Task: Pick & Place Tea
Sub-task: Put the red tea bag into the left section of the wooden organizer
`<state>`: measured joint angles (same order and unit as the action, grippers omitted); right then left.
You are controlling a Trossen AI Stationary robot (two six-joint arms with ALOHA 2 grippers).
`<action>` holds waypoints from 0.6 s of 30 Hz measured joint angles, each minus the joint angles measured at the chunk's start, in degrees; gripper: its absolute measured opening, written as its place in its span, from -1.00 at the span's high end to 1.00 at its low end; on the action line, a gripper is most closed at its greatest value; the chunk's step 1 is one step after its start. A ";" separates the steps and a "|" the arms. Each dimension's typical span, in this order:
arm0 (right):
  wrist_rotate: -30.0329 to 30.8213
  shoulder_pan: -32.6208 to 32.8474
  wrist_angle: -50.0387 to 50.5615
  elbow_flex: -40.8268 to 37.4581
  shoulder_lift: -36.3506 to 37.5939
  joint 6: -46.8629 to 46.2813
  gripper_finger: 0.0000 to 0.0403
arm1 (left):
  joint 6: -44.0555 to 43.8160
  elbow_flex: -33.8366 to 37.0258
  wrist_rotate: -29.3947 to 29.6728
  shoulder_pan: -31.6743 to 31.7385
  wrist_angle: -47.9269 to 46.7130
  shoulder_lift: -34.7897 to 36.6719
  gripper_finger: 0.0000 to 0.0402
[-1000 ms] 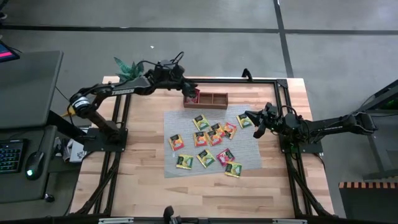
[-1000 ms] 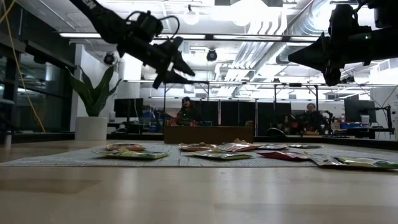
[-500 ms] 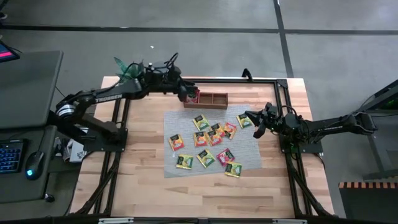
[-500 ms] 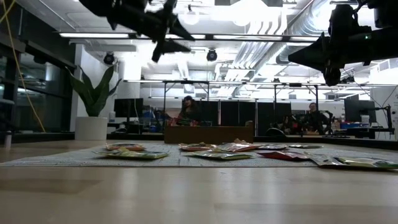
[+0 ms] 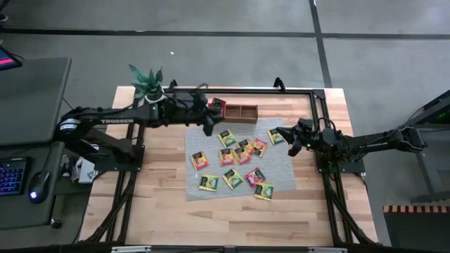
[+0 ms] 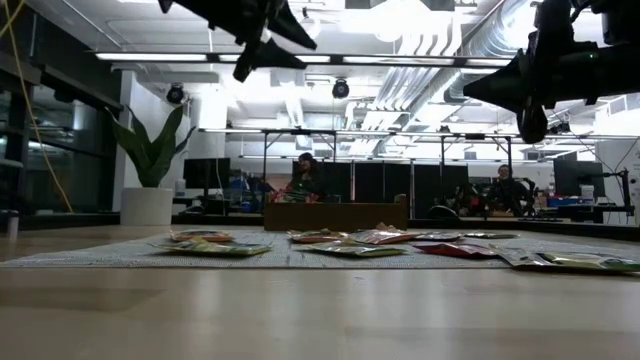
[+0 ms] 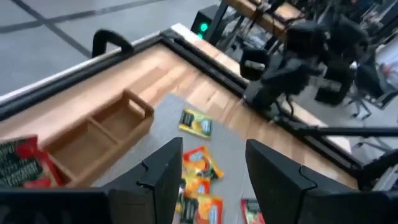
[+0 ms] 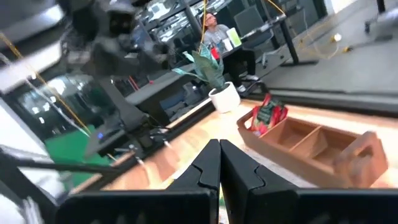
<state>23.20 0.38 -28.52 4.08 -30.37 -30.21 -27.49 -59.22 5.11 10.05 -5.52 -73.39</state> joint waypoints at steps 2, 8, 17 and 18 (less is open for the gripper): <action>-0.09 0.00 0.00 0.00 0.00 -2.83 1.00 | -1.08 -0.13 2.90 -2.33 -0.33 0.37 0.13; -8.26 0.00 0.13 0.00 0.02 -0.85 1.00 | -4.40 -0.13 12.50 -9.07 -5.19 1.49 0.13; -27.64 0.00 -4.30 0.04 0.04 6.33 0.94 | -6.03 0.01 23.57 -16.34 -10.96 3.13 0.13; -28.32 0.00 -3.70 0.07 -0.01 5.08 0.93 | -6.13 0.02 23.52 -16.76 -11.89 3.30 0.13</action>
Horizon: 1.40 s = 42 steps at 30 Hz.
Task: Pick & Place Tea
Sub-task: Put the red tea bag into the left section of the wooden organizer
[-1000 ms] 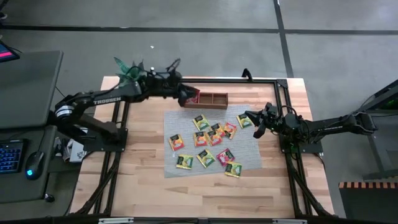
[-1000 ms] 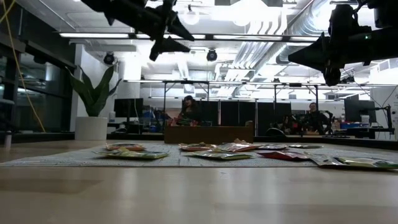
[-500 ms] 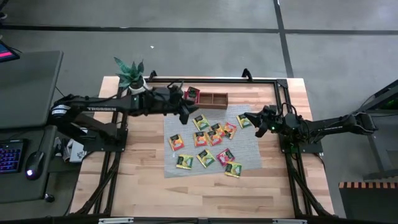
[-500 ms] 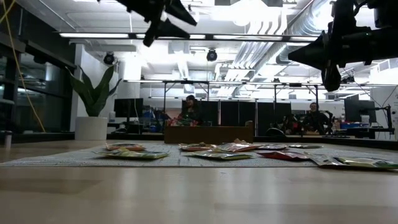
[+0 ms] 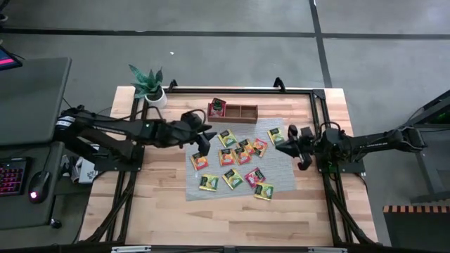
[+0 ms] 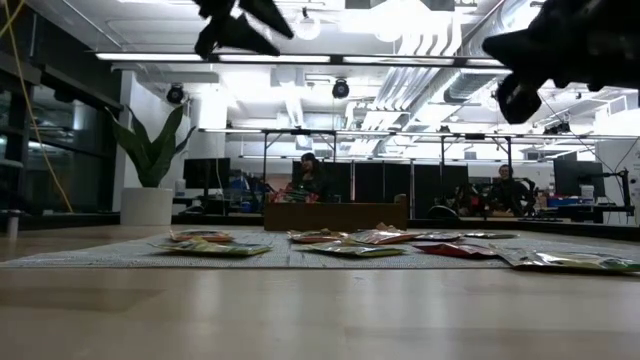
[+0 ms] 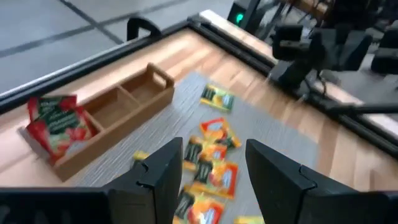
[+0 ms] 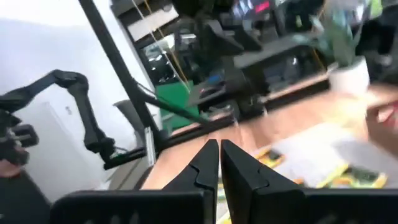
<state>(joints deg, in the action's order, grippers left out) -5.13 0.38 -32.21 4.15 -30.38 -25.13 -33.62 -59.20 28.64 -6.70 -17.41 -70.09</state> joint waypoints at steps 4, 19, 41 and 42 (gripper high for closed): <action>-0.07 -0.01 12.35 3.56 -1.05 -4.28 0.81 | -0.98 0.24 -2.25 -0.61 -1.33 0.39 0.13; 2.11 0.02 47.31 23.79 -11.26 -3.54 0.36 | -1.97 7.15 -21.08 -0.44 14.80 -9.22 0.34; 7.91 0.00 60.72 23.86 -11.98 -12.80 0.35 | 4.35 -19.54 -26.81 0.29 13.94 -40.82 1.00; 8.28 0.00 60.95 23.86 -11.99 -14.03 0.35 | 2.29 -20.38 -26.98 0.29 14.51 -42.04 1.00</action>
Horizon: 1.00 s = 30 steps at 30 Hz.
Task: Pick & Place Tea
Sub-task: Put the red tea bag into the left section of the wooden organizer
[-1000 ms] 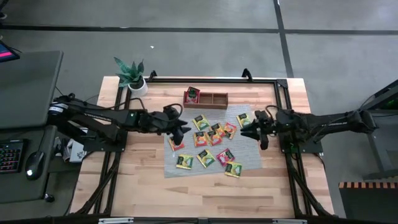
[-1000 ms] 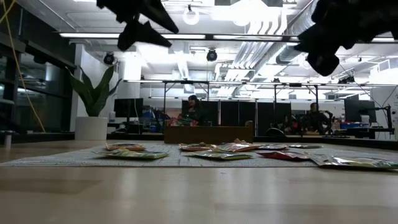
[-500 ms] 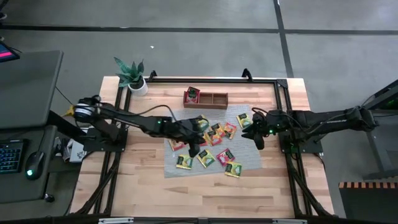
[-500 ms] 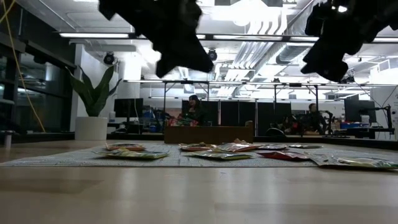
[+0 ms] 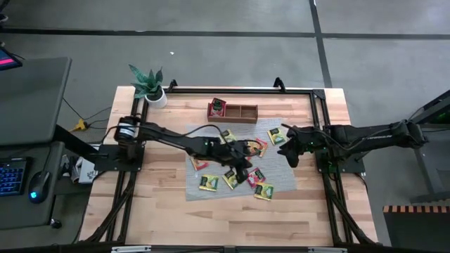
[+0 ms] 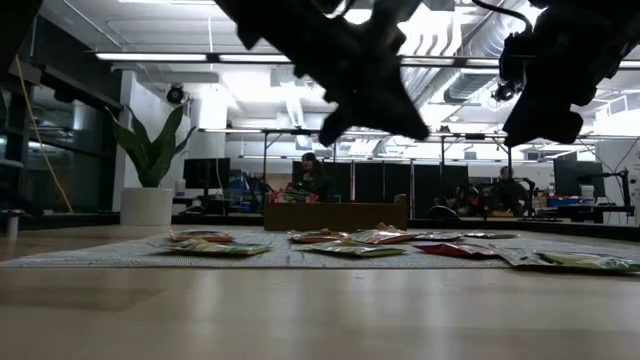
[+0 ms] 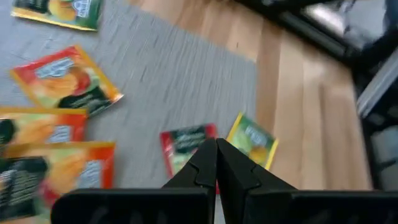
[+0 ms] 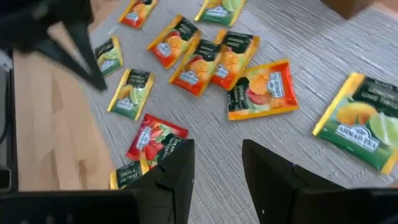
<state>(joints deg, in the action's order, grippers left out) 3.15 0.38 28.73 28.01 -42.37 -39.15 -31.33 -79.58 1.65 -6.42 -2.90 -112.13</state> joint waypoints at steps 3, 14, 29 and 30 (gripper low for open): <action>-0.06 0.00 1.23 0.00 -0.02 -1.47 0.35 | -4.84 -0.10 -1.12 -0.24 -0.95 -1.75 1.00; 0.72 -0.02 5.24 0.00 0.00 -0.92 0.35 | -2.49 -0.76 2.95 -4.17 2.46 -5.90 1.00; 1.72 -0.02 5.50 0.00 -0.07 -0.75 0.35 | -2.63 -2.98 6.61 -4.15 2.18 -10.64 1.00; 1.91 -0.02 5.46 0.00 -0.07 -0.74 0.35 | -1.92 -3.46 6.36 -4.14 1.42 -10.91 1.00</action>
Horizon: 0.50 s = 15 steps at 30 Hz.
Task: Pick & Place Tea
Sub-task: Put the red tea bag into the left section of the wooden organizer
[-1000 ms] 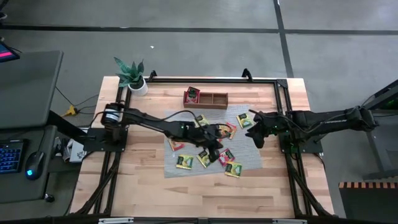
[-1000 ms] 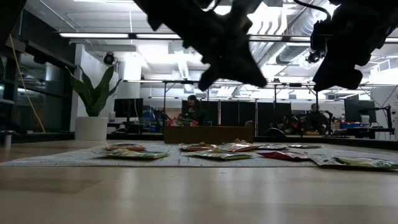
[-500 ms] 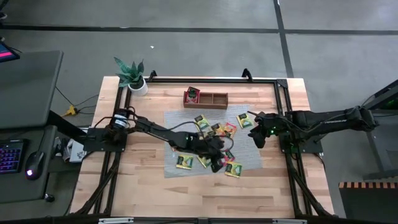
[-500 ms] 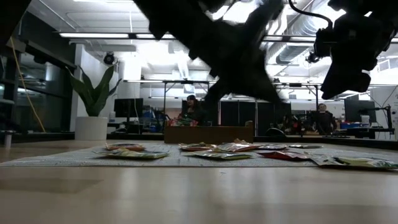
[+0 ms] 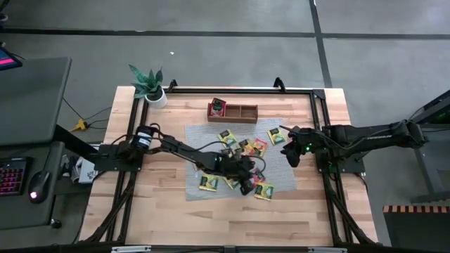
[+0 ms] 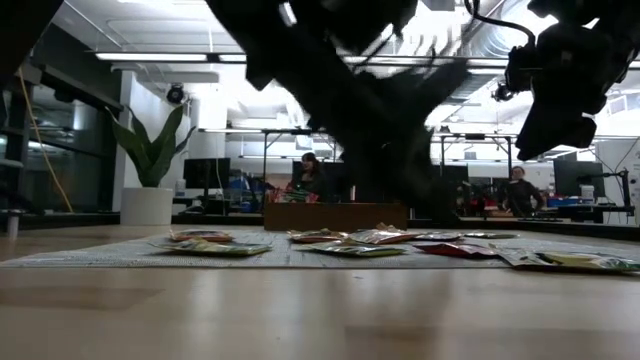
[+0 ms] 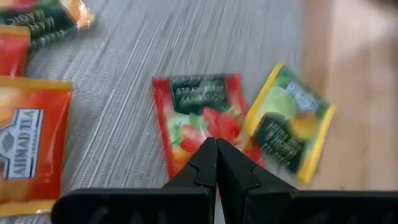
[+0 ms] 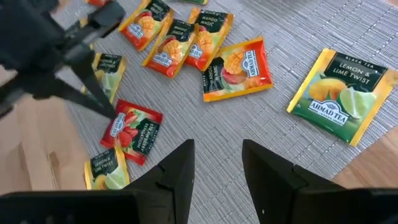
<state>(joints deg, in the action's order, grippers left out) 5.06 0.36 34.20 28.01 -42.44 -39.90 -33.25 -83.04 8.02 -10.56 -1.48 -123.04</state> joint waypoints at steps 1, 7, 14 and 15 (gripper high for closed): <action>0.18 0.00 0.04 0.00 0.00 0.04 0.35 | 0.62 -0.75 -0.02 0.04 0.59 -0.14 1.00; 0.61 0.00 0.56 0.00 0.00 0.00 0.35 | 1.94 -3.95 0.55 0.06 -2.65 -1.92 1.00; 1.08 0.00 1.54 0.00 0.01 -0.10 0.35 | 1.94 -4.92 -0.96 -0.35 -3.86 -3.23 1.00; 1.08 0.00 1.67 0.00 0.00 -0.13 0.35 | 1.94 -4.90 -1.01 -0.43 -4.37 -3.24 1.00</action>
<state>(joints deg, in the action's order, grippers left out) 6.15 0.36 35.87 28.01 -42.44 -40.03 -31.31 -87.94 7.01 -10.99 -5.85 -126.28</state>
